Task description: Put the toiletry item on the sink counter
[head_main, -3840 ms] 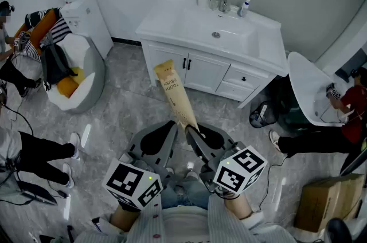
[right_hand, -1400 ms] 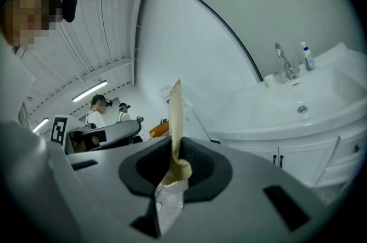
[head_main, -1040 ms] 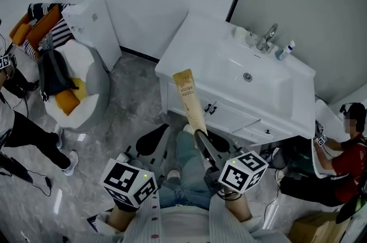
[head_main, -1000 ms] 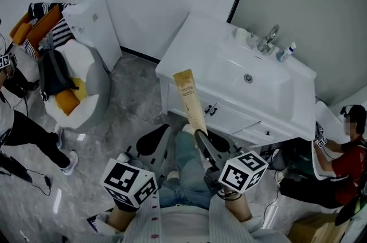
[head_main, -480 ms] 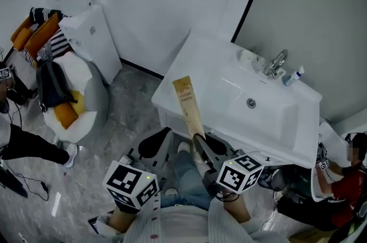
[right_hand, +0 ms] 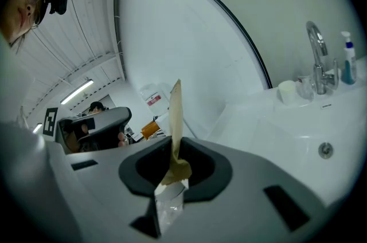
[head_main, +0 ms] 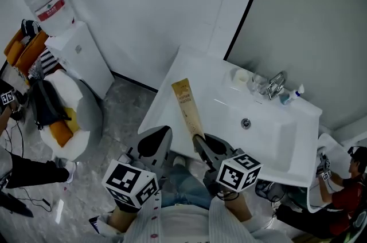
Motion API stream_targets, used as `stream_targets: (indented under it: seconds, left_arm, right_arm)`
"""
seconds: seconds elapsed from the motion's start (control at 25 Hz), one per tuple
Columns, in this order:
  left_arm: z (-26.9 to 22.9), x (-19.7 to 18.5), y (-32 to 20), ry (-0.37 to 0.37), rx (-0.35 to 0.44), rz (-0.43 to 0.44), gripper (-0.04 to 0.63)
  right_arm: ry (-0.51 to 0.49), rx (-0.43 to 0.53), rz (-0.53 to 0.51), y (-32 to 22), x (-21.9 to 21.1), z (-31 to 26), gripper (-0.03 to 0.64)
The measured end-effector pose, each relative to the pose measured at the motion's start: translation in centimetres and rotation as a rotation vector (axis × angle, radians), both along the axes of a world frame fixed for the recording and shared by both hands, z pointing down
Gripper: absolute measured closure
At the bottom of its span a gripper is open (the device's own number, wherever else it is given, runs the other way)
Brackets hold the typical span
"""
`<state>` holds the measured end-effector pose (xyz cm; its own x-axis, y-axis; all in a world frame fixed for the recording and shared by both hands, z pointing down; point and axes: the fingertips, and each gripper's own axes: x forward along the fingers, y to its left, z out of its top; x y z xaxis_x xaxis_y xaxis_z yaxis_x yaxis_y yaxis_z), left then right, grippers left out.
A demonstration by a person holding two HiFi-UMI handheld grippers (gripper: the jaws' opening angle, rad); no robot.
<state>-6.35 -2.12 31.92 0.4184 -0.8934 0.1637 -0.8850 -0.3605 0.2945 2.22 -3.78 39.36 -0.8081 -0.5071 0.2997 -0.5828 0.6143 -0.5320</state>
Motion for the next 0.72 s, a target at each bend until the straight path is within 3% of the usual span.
stream_targets:
  seconds: [0.32, 0.72]
  left_arm:
    - [-0.8, 1.6, -6.6, -0.028, 0.026, 0.028, 0.578]
    - [-0.1, 2.4, -10.3, -0.055, 0.003, 0.061, 0.578]
  right_arm:
    - [-0.020, -0.010, 0.024, -6.4, 1.4, 0.3, 0.560]
    - [-0.040, -0.023, 0.075, -9.9, 2.8, 0.9, 0.560]
